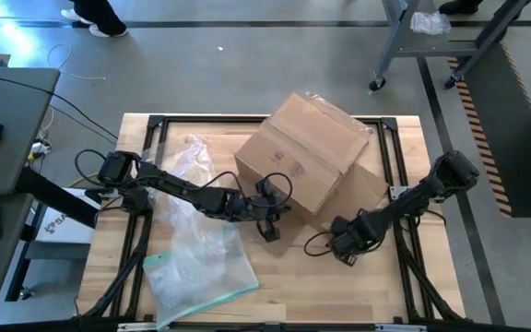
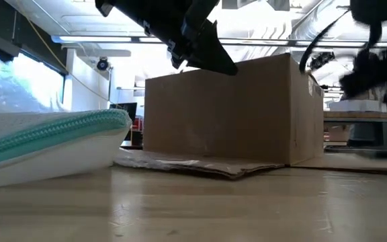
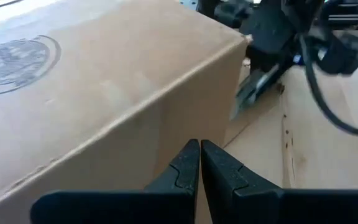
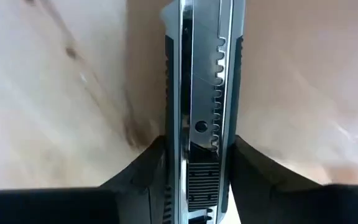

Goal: Unpack boxes
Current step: Break down cardboard box until it is fully flat

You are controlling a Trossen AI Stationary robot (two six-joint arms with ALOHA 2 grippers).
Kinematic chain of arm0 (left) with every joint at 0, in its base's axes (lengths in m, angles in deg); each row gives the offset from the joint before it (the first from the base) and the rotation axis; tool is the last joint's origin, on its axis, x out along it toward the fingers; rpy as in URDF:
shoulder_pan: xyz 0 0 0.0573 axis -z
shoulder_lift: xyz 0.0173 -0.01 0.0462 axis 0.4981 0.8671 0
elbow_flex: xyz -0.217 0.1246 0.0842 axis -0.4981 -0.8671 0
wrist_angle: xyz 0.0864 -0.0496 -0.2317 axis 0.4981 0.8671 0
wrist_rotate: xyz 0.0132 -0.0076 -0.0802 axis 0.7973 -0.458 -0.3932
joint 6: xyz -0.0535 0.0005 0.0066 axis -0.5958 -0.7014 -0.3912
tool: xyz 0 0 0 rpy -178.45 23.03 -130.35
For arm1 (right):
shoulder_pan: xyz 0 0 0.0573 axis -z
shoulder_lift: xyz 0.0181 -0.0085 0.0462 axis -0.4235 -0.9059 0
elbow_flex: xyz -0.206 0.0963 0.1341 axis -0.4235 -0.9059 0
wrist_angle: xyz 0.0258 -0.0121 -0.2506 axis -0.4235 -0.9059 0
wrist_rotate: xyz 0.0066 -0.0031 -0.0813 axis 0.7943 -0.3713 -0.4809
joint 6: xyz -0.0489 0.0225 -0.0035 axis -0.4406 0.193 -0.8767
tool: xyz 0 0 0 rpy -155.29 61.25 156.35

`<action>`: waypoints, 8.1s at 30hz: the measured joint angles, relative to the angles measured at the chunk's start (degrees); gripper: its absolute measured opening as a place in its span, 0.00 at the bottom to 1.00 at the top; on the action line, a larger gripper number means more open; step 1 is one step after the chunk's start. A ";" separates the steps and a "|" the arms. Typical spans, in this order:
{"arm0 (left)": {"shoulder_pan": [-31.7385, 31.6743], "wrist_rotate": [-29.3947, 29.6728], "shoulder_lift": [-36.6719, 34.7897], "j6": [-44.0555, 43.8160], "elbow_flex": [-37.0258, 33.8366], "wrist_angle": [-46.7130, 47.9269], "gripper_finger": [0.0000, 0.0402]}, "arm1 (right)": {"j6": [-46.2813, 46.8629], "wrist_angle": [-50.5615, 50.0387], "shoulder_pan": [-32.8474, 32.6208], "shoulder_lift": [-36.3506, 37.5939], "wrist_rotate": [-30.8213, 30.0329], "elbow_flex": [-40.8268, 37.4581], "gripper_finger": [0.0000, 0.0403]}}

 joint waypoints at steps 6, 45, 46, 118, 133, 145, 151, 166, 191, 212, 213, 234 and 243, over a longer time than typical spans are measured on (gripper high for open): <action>0.40 0.31 0.00 -0.02 0.16 0.81 0.00 | -1.81 -19.77 0.19 4.32 -1.53 11.43 0.29; -0.31 12.94 -11.09 -2.99 0.10 27.55 0.00 | -8.29 -37.91 23.83 16.88 -6.00 19.30 0.29; -0.31 12.94 -10.77 -2.97 0.09 27.18 0.00 | -8.63 -37.91 23.77 16.88 -5.61 19.30 0.29; 0.95 18.32 -8.41 -2.13 0.04 13.98 0.00 | -33.46 -4.64 5.88 20.89 -17.05 17.24 0.29; 10.91 28.43 -11.89 7.33 -5.91 -10.92 0.00 | -49.76 53.76 -1.97 17.19 -55.60 0.57 0.29; 1.24 -4.37 -15.63 4.42 -22.18 -43.91 0.29 | -51.84 64.08 1.13 11.77 -59.92 0.83 0.29; 0.30 -6.51 -10.10 3.39 -20.81 -51.72 0.50 | -56.34 70.36 2.62 9.63 -58.36 0.89 0.29; 0.26 -1.88 -7.61 10.10 -14.50 -50.40 0.56 | -57.64 73.83 4.73 5.55 -57.57 0.89 0.29; 0.45 5.29 -10.17 7.00 -10.99 -37.06 0.09 | -56.68 62.53 4.07 5.73 -53.87 0.89 0.55; 4.08 -13.90 -14.68 16.29 -25.52 -80.52 0.09 | -67.40 125.73 6.80 1.90 -24.90 -13.58 0.69; 4.24 -14.24 -13.99 16.90 -24.37 -80.65 0.09 | -68.16 125.51 7.39 0.94 -23.52 -11.91 0.69; 4.91 -15.03 -12.96 17.41 -22.38 -78.39 0.10 | -71.24 117.90 10.36 -4.72 -16.97 3.59 0.21; 6.54 -10.14 -18.22 19.19 -25.63 -62.47 0.31 | -72.71 103.87 7.52 0.81 -28.60 3.52 0.18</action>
